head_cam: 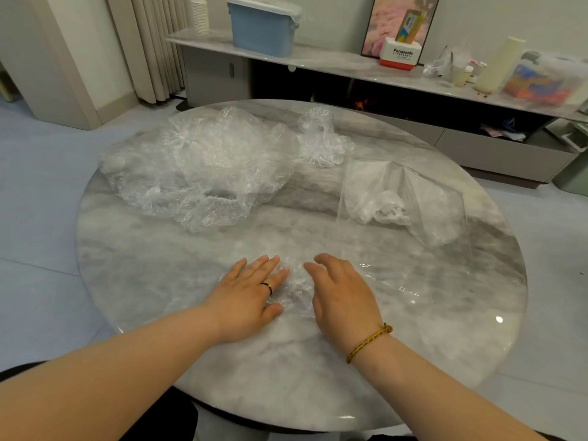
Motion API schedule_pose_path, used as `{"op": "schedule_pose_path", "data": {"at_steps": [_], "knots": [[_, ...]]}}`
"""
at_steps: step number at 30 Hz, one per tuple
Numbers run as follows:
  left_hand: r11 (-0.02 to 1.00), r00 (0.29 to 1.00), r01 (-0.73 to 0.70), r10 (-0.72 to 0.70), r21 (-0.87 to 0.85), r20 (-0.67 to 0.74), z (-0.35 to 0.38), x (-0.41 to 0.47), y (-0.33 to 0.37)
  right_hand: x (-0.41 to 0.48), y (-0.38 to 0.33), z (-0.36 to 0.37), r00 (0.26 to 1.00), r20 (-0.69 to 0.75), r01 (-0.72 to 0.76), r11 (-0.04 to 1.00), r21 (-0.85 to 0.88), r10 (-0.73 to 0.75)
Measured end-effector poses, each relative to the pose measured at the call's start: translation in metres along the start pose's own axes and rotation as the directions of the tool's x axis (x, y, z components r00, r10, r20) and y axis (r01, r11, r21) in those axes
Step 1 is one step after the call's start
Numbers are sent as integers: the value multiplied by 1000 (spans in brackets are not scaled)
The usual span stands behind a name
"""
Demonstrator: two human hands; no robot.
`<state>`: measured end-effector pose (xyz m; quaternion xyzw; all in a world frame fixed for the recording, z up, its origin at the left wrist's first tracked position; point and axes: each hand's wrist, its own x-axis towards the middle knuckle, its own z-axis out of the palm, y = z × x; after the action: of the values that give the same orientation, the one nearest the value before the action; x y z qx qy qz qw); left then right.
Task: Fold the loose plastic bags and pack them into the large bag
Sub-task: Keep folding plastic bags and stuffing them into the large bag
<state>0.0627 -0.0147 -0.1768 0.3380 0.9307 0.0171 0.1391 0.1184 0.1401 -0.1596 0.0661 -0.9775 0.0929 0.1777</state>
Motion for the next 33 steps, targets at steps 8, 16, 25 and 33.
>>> {"op": "schedule_pose_path", "data": {"at_steps": [8, 16, 25, 33], "knots": [[998, 998, -42, 44, -37, 37, 4, 1, -2, -4, -2, 32, 947, 322, 37, 998, -60, -15], [997, 996, -62, 65, -45, 60, 2, 5, -4, -5, 8, 28, 872, 470, 148, 989, 9, -135], [988, 988, -8, -17, -152, -157, -23, 4, -17, -10, 1, 31, 932, -74, 363, 921, 141, -356], [974, 981, 138, -159, -182, -111, -23, -4, -31, -21, -26, 40, 830, 58, 535, 821, 200, -555]]}}
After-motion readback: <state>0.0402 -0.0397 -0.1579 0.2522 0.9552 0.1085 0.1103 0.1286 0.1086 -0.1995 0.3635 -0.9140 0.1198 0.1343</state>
